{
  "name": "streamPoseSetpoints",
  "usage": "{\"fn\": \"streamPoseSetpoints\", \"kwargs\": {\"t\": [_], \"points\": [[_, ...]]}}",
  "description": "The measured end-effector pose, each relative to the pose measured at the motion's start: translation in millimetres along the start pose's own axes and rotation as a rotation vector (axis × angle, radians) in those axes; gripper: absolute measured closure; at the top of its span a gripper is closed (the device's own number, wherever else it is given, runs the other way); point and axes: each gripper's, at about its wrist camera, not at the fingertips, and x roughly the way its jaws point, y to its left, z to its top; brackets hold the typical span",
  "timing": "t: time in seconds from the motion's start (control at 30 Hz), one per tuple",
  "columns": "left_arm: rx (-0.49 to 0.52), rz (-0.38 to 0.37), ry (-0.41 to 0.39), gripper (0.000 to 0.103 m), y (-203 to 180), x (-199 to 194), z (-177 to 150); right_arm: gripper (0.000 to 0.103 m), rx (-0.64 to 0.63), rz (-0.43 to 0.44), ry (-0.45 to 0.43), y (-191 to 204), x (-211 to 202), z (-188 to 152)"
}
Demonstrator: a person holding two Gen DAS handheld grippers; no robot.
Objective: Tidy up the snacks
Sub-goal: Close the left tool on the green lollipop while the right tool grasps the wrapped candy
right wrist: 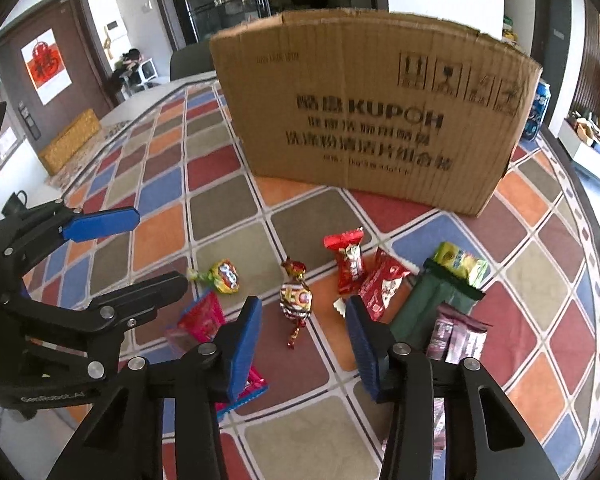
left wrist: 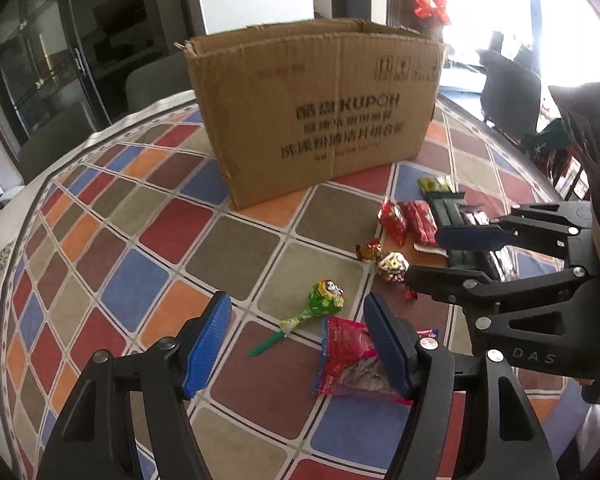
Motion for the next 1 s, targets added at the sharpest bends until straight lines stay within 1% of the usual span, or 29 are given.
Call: {"fn": "streamPoseSetpoints", "kwargs": {"t": [0.1, 0.17, 0.27, 0.4, 0.43, 0.63, 0.7, 0.77, 0.9, 0.97, 1.0], "points": [[0.027, -0.016, 0.019, 0.036, -3, 7, -1, 0.060, -0.005, 0.002, 0.015, 0, 7, -1], [0.045, -0.024, 0.033, 0.036, -6, 12, -1, 0.063, -0.003, 0.010, 0.024, -1, 11, -1], [0.058, -0.029, 0.048, 0.039, -6, 20, -1, 0.064, -0.006, 0.013, 0.037, -2, 17, -1], [0.054, -0.031, 0.062, 0.040, -4, 28, 2, 0.064, -0.006, 0.019, 0.050, -1, 24, 1], [0.052, -0.034, 0.066, 0.042, -3, 30, 3, 0.064, -0.006, 0.021, 0.051, -1, 25, 1], [0.031, -0.061, 0.082, 0.046, 0, 39, 5, 0.070, -0.004, 0.028, 0.063, 0, 33, 5], [0.028, -0.065, 0.085, 0.048, 1, 42, 6, 0.070, 0.002, 0.036, 0.069, -1, 36, 6], [0.019, -0.070, 0.091, 0.055, 2, 44, 7, 0.072, 0.010, 0.046, 0.078, -1, 39, 7], [-0.008, -0.092, 0.106, 0.062, 5, 49, 7, 0.073, 0.018, 0.056, 0.091, -1, 45, 7], [-0.017, -0.105, 0.114, 0.070, 5, 50, 7, 0.074, 0.015, 0.054, 0.087, 1, 46, 8], [-0.021, -0.110, 0.117, 0.072, 5, 51, 7, 0.075, 0.014, 0.056, 0.088, 1, 46, 8]]}}
